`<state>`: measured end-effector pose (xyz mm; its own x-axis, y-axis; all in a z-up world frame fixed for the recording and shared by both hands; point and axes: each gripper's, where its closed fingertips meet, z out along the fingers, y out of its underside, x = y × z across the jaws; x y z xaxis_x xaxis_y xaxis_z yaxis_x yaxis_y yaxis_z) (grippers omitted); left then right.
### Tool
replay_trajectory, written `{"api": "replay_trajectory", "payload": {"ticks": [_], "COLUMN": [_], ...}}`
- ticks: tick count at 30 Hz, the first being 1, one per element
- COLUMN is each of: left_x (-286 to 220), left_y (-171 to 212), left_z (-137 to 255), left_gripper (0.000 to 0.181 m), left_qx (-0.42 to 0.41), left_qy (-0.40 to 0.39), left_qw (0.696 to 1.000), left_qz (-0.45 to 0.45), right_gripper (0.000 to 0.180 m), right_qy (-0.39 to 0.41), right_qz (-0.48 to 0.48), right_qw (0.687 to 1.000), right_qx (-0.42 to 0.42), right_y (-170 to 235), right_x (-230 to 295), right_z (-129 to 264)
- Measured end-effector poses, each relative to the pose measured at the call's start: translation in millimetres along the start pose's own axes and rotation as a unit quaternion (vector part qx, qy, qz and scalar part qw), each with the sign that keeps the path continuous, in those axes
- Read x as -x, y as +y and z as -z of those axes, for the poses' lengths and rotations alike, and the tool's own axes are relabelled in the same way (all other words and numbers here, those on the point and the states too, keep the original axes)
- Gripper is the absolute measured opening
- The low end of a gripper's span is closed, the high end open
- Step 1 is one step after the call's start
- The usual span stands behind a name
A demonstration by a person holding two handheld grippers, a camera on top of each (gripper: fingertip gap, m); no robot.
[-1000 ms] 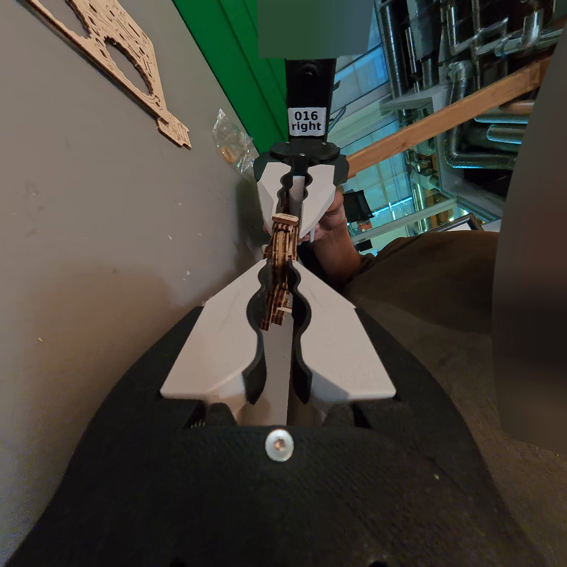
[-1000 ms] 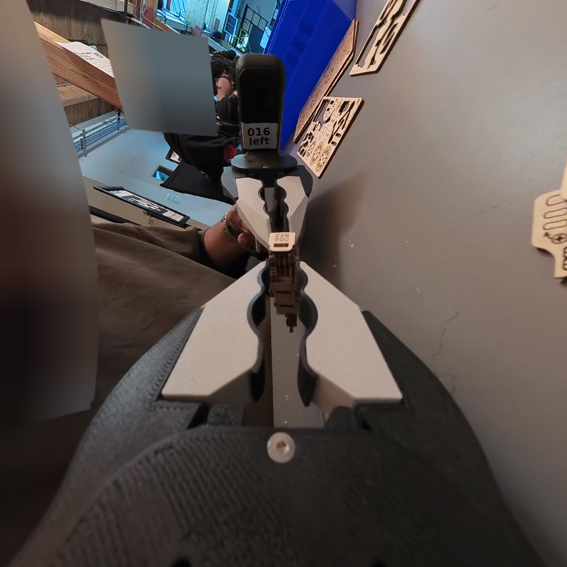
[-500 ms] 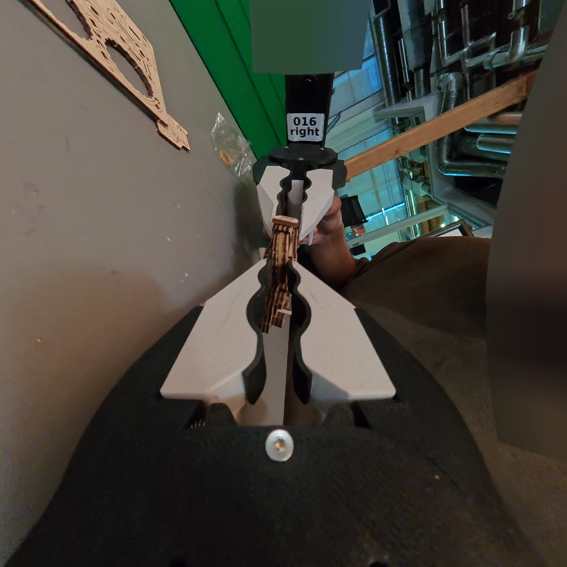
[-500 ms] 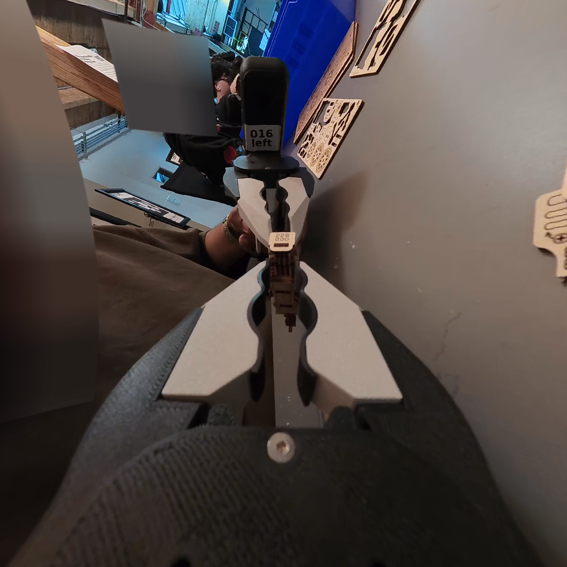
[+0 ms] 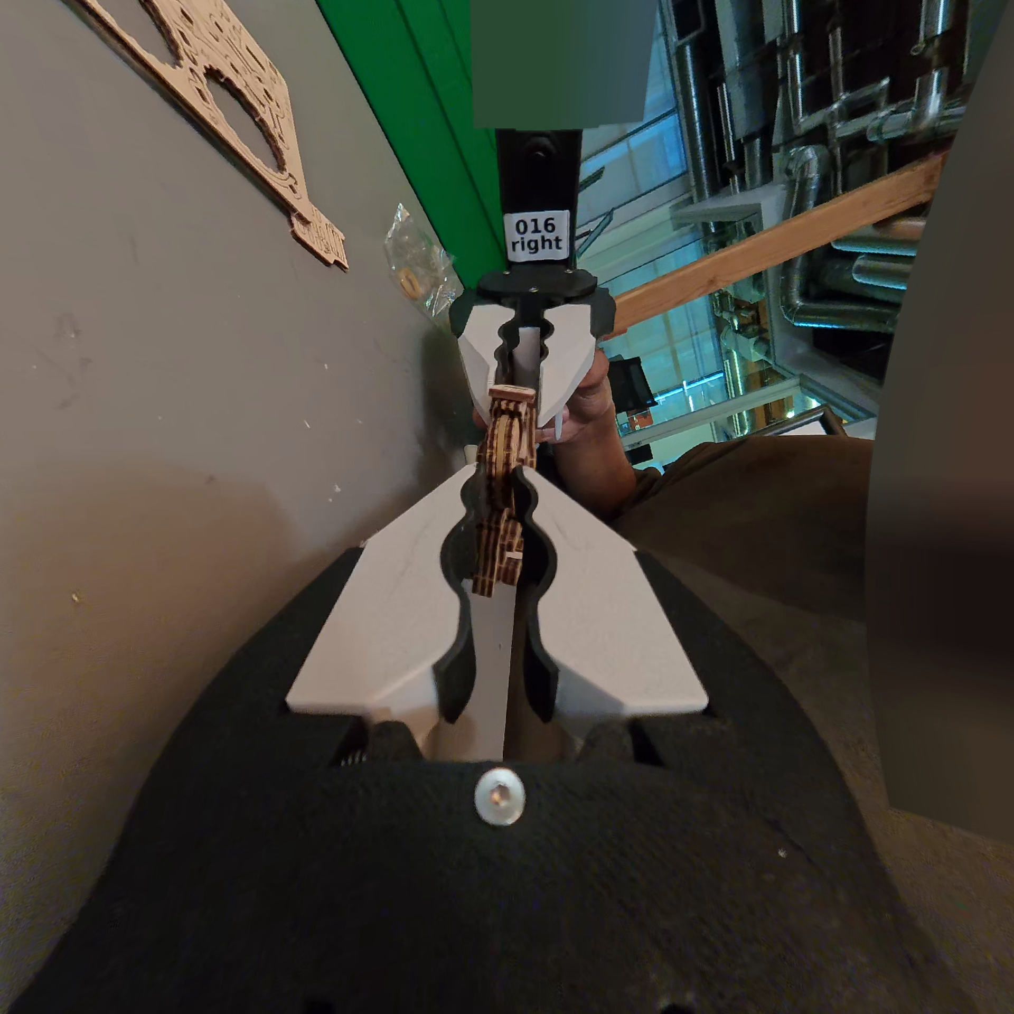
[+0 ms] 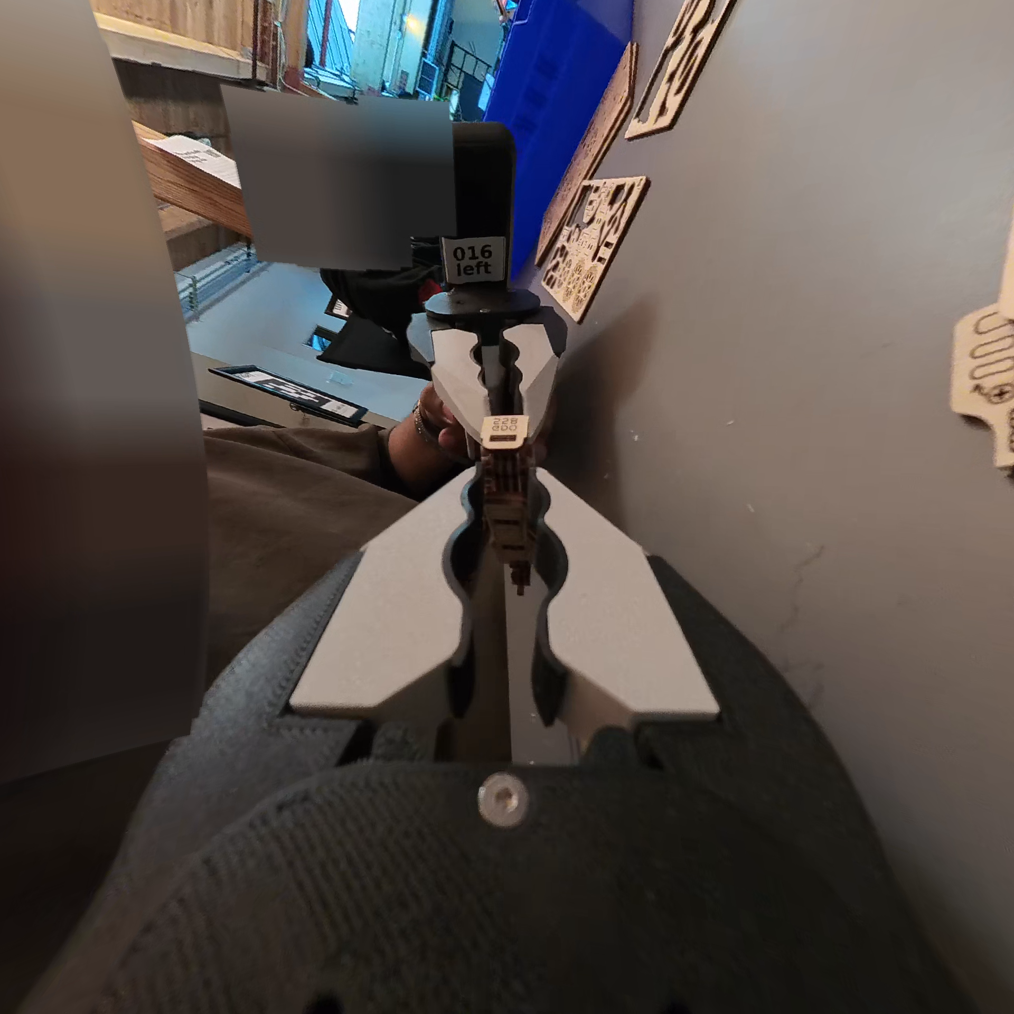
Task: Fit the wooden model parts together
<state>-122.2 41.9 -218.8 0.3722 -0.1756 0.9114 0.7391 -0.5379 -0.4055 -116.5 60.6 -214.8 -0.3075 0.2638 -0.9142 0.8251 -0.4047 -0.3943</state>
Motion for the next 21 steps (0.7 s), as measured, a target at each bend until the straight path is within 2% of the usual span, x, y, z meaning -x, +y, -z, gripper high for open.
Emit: {"api": "replay_trajectory", "payload": {"ticks": [11, 17, 21], "left_x": [-2.1, -5.7, -5.5], "left_y": [-1.7, -1.0, 0.3], "left_z": [0.4, -0.3, -2.0], "left_gripper": [0.016, 0.035, 0.036], "left_qx": [-0.005, 0.0, 0.002], "left_qy": [0.004, 0.014, 0.013], "left_qw": [1.0, 1.0, 1.0], "left_qz": [0.005, 0.007, 0.006], "right_gripper": [0.013, 0.013, 0.013], "right_qy": [-0.023, -0.026, -0.026], "right_qz": [-0.03, -0.033, -0.036], "right_qw": [0.999, 0.999, 0.999], "right_qx": [-0.009, -0.019, -0.021], "right_y": [-1.2, -4.2, -3.9], "right_x": [1.4, 2.2, 2.2], "right_z": [0.3, 1.3, -0.7]}}
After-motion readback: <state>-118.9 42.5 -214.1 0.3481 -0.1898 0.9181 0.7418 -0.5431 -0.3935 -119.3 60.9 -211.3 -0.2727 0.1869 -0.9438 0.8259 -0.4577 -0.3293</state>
